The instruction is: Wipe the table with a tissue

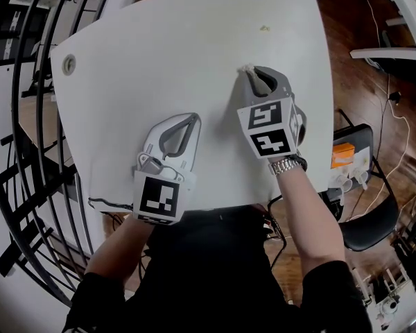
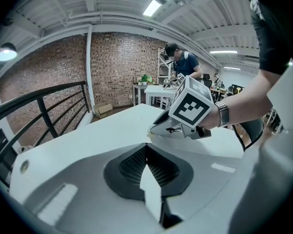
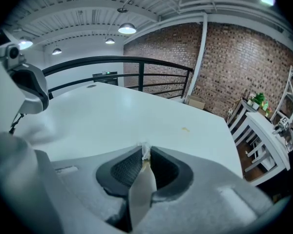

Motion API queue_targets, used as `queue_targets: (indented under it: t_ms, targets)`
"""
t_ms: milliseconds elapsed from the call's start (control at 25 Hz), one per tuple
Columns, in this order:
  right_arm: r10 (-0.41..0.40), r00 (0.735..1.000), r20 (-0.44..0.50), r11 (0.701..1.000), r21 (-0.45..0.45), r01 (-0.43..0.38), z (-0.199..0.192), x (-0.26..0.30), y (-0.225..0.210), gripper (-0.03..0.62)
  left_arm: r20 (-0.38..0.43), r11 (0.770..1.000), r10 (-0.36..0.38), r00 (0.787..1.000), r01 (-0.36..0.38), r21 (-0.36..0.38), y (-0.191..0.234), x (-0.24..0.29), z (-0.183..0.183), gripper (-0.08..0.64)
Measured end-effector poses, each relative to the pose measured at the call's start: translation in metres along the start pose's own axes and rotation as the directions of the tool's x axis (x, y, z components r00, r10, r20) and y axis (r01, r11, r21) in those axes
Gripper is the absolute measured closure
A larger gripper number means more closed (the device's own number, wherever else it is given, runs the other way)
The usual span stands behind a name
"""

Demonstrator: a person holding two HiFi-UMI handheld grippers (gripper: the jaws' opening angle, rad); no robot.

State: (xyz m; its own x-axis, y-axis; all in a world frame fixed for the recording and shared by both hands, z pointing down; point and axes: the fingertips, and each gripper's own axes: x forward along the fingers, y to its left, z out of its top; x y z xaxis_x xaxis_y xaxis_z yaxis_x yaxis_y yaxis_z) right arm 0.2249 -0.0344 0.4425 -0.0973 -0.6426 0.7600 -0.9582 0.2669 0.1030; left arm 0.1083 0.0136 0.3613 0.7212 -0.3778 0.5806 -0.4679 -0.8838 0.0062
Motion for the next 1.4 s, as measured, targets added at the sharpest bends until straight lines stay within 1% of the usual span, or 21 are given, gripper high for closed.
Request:
queue_targets:
  t_ms: [160,800,1040,1400]
  targets:
    - [0.008,1.000,-0.006,1.000,-0.005,-0.008,-0.004,0.005,-0.001,0.549,-0.004,1.000,0.002,1.000,-0.002,-0.004,-0.001,0.006,-0.002,0.543]
    - [0.021,1.000,0.002,1.000,-0.021,-0.021,0.001,0.011,-0.007,0.549,-0.007,1.000,0.000,1.000,0.000,0.000,0.001,0.016,0.004,0.543]
    - [0.021,1.000,0.002,1.000,-0.021,-0.021,0.001,0.012,-0.012,0.549,-0.014,1.000,0.020,1.000,-0.020,-0.015,0.003,0.018,0.001,0.543]
    - [-0.007,1.000,0.026,1.000,-0.016,0.007,0.013,0.011,-0.032,0.549,-0.006,1.000,0.026,1.000,-0.026,-0.014,0.007,0.021,0.011,0.543]
